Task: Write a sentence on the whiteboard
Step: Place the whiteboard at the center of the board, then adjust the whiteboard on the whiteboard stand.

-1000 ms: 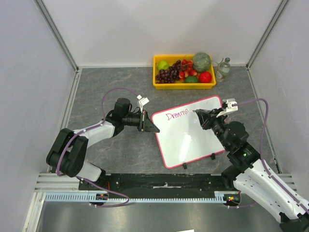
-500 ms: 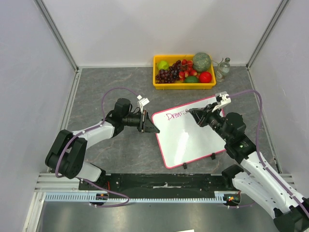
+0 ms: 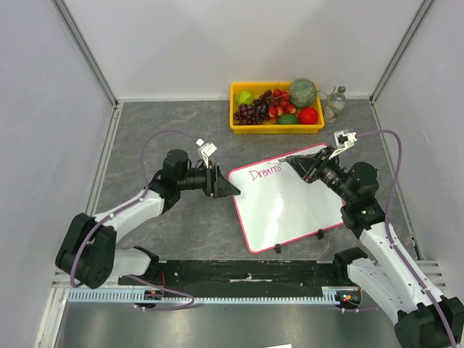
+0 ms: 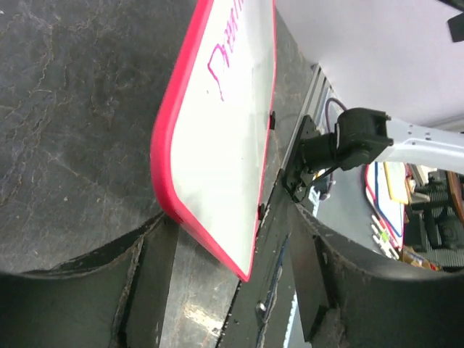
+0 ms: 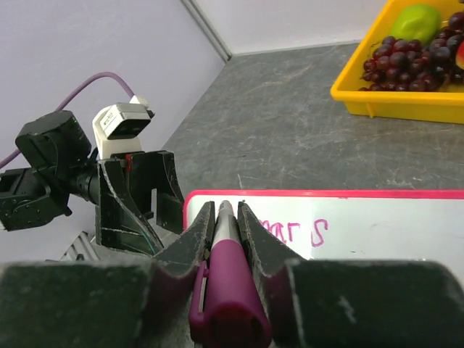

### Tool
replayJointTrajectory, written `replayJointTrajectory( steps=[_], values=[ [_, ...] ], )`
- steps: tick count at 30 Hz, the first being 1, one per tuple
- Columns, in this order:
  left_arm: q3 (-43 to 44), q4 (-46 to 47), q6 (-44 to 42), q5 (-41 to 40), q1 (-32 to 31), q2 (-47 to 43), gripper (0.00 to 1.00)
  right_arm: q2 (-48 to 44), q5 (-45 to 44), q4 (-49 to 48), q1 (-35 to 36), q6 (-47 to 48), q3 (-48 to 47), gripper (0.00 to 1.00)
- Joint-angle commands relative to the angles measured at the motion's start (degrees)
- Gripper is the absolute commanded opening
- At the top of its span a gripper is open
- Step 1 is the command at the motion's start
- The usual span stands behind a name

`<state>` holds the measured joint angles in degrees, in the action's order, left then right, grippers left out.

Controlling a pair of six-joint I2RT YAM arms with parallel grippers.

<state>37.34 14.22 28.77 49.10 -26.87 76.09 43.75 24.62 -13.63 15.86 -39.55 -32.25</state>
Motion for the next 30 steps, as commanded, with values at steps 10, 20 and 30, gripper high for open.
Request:
replayJointTrajectory(
  steps=[10,20,30],
  values=[
    [-11.94,26.01,22.11,-20.36,-7.92,-2.46,0.7,-0.5,3.59,-3.69,-1.18,-2.64,0.35,0.0],
    [-15.45,51.5,27.74,-22.74,-12.06,10.64,0.14,-0.77,2.8,-1.93,-1.09,-1.06,-0.79,0.0],
    [-17.13,51.89,21.95,-13.17,-11.54,15.13,0.02,-0.77,2.62,-1.05,-1.18,-0.18,-1.32,0.0]
  ],
)
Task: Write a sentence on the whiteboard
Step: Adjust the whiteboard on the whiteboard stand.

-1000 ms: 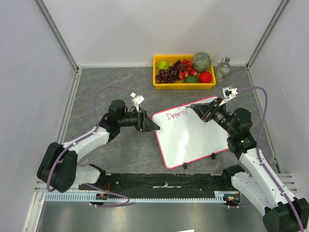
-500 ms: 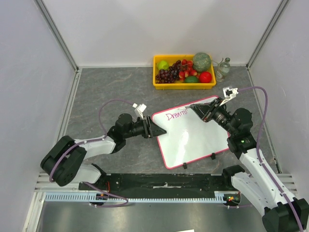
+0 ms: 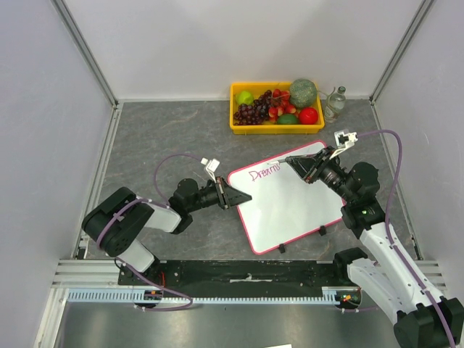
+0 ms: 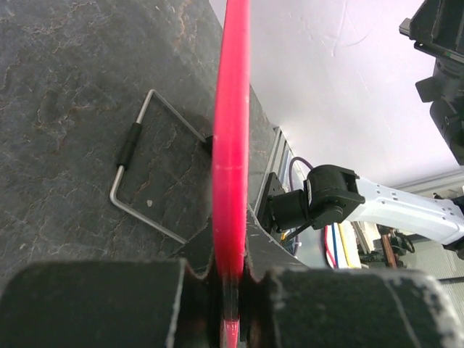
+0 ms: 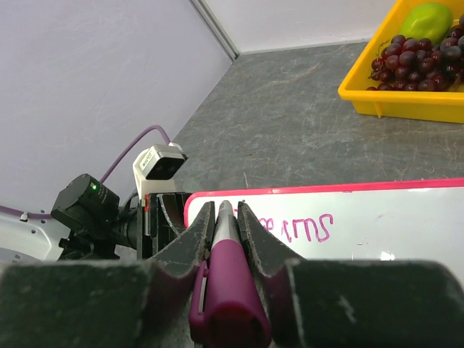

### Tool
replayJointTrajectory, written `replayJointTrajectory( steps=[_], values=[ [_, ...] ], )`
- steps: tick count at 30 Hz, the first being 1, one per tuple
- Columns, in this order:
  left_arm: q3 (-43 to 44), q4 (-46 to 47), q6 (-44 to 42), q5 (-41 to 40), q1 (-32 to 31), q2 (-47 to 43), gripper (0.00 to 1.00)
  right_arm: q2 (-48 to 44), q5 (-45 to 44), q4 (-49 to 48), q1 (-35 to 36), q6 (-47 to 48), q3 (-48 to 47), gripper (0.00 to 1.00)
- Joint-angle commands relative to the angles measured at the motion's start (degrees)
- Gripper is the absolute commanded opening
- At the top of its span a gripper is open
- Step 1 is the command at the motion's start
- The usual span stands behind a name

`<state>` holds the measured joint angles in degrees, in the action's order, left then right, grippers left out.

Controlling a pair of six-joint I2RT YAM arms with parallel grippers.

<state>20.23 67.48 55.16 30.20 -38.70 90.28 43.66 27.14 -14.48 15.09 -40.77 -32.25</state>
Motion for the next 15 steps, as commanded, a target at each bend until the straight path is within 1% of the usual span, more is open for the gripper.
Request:
replayJointTrajectory(
  steps=[1,5,11,15],
  values=[
    [0.33,-2.87,-5.84,7.32,0.46,0.86,0.02,-0.68,0.11,-0.2,-0.33,1.13,-1.32,0.0],
    [2.53,-8.93,-10.23,15.14,2.66,1.13,0.02,-0.59,0.46,0.68,-0.33,1.48,-1.76,0.0],
    [5.87,-20.79,-16.83,25.86,6.09,0.42,0.02,-0.42,0.72,0.94,-0.33,1.75,-2.2,0.0],
    [8.24,-27.04,-19.91,29.21,6.35,1.12,0.02,0.02,0.81,1.03,-0.33,2.19,-2.73,0.0]
  ],
)
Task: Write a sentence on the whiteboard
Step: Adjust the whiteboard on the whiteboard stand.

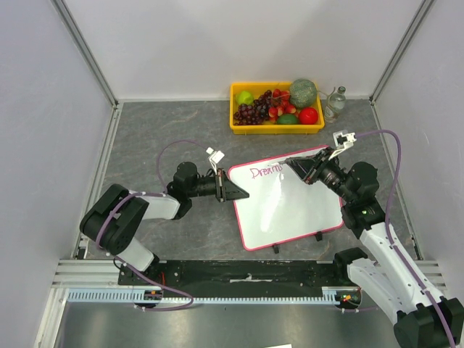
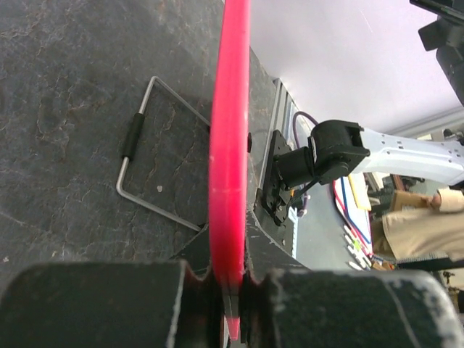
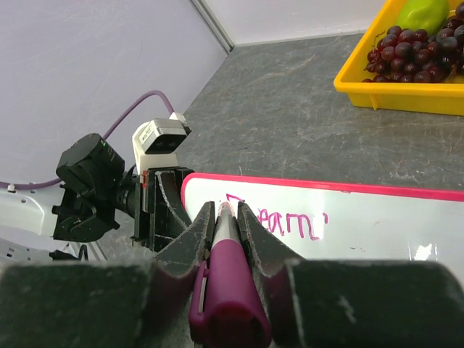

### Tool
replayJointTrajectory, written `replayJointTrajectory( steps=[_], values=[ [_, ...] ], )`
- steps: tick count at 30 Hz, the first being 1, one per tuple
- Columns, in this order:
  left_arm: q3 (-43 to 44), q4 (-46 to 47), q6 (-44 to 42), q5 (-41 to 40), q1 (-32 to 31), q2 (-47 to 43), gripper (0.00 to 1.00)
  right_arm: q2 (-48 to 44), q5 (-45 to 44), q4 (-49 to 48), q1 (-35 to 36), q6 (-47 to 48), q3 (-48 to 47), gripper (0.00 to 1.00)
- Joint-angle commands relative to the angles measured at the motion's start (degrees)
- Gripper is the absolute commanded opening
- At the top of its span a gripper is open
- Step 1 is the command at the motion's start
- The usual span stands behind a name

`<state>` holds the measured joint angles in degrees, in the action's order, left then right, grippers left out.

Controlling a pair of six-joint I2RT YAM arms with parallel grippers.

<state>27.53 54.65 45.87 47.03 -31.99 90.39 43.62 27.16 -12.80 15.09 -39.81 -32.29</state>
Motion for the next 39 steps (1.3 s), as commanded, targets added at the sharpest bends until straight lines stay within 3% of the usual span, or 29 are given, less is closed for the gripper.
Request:
replayJointTrajectory(
  steps=[1,15,27,39],
  values=[
    [1.47,-15.53,-11.32,13.26,-0.44,1.63,0.02,0.15,0.88,-0.56,-0.33,1.32,-2.86,0.0],
    [2.35,-28.19,-17.65,17.05,2.72,-1.79,0.02,2.09,2.2,1.11,-0.33,4.3,-4.79,0.0],
    [3.32,-29.51,-17.57,15.03,2.81,-2.5,0.02,2.44,2.11,3.66,-0.33,6.5,-5.15,0.0],
    [13.16,-29.6,-16.25,14.32,-2.37,2.85,0.02,2.62,1.93,3.57,-0.24,6.77,-4.54,0.0]
  ],
)
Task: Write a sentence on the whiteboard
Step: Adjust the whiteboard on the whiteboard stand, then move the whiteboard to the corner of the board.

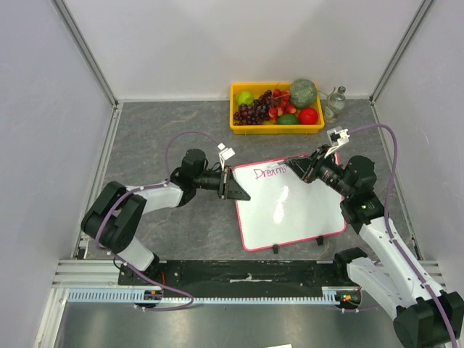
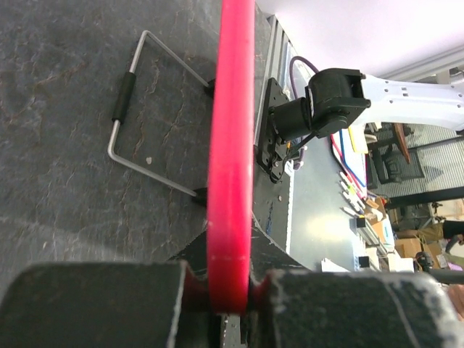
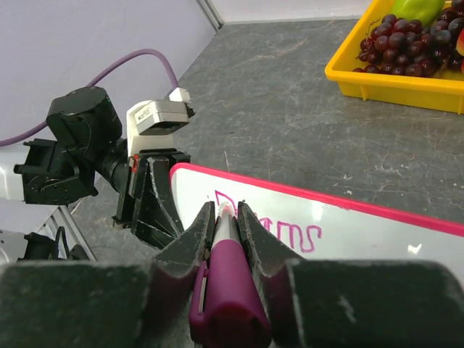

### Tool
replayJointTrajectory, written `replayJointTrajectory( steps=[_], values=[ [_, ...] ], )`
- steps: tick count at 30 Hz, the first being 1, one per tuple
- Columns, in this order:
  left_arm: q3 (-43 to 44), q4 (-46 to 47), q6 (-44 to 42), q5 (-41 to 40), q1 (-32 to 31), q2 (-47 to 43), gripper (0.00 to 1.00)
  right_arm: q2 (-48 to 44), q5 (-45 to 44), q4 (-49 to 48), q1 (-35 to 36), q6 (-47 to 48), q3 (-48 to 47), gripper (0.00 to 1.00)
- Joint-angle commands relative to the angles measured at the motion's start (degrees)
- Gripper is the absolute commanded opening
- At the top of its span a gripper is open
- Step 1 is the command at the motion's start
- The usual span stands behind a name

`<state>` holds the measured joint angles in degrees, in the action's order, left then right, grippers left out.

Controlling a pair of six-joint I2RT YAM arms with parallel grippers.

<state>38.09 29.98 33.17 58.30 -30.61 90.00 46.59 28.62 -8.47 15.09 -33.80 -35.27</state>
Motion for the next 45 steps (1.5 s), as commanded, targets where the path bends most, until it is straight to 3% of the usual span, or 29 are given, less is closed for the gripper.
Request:
replayJointTrajectory(
  steps=[1,8,11,14,17,21,28,31,32,33,36,40,45],
  values=[
    [2.78,-4.93,-3.55,2.87,-4.19,3.87,0.02,-0.44,0.38,-0.76,-0.33,0.84,-1.39,0.0],
    [1.9,-8.61,-6.79,1.73,-4.81,4.93,0.02,-0.62,0.03,-0.5,-0.33,1.11,-1.47,0.0],
    [2.17,-10.81,-8.03,0.94,-4.72,4.4,0.19,-0.36,0.38,-0.32,-0.33,1.02,-1.73,0.0],
    [1.99,-11.87,-8.38,-1.43,-4.64,3.09,0.42,-0.53,0.21,-0.32,-0.33,1.11,-1.56,0.0],
    [1.55,-12.57,-7.95,-4.94,-4.37,0.72,0.52,-0.71,0.12,-0.32,-0.33,1.19,-1.65,0.0],
    [0.06,-16.25,-7.68,-13.54,-3.49,-6.22,0.62,-0.8,0.38,-0.32,-0.33,1.2,-1.82,0.0],
    [-5.12,-29.43,-4.53,-38.58,-5.15,-26.6,0.72,-1.15,-0.23,0.29,-0.33,1.28,-1.91,0.0],
    [-6.0,-36.2,0.39,-50.18,-10.94,-34.17,0.73,-1.15,-1.11,0.47,-0.41,0.93,-2.0,0.0],
    [-6.18,-37.52,2.15,-53.96,-14.18,-35.75,0.73,-1.15,-1.55,0.56,-0.24,0.76,-2.0,0.0],
    [-6.09,-38.58,3.73,-57.22,-17.69,-36.99,0.82,-1.06,-1.9,0.56,-0.33,0.58,-2.0,0.0],
    [-5.74,-39.56,8.39,-68.82,-29.29,-36.13,0.83,-1.06,-2.52,0.73,-0.33,0.23,-1.82,0.0],
    [-1.19,-38.59,10.42,-79.29,-43.89,-26.75,0.82,-1.32,-3.83,1.35,-0.41,-0.12,-1.39,0.0],
    [12.94,-46.73,14.36,-89.31,-54.36,-8.39,0.8,-2.02,-3.75,1.7,-0.68,-0.3,-1.38,0.0]
  ],
)
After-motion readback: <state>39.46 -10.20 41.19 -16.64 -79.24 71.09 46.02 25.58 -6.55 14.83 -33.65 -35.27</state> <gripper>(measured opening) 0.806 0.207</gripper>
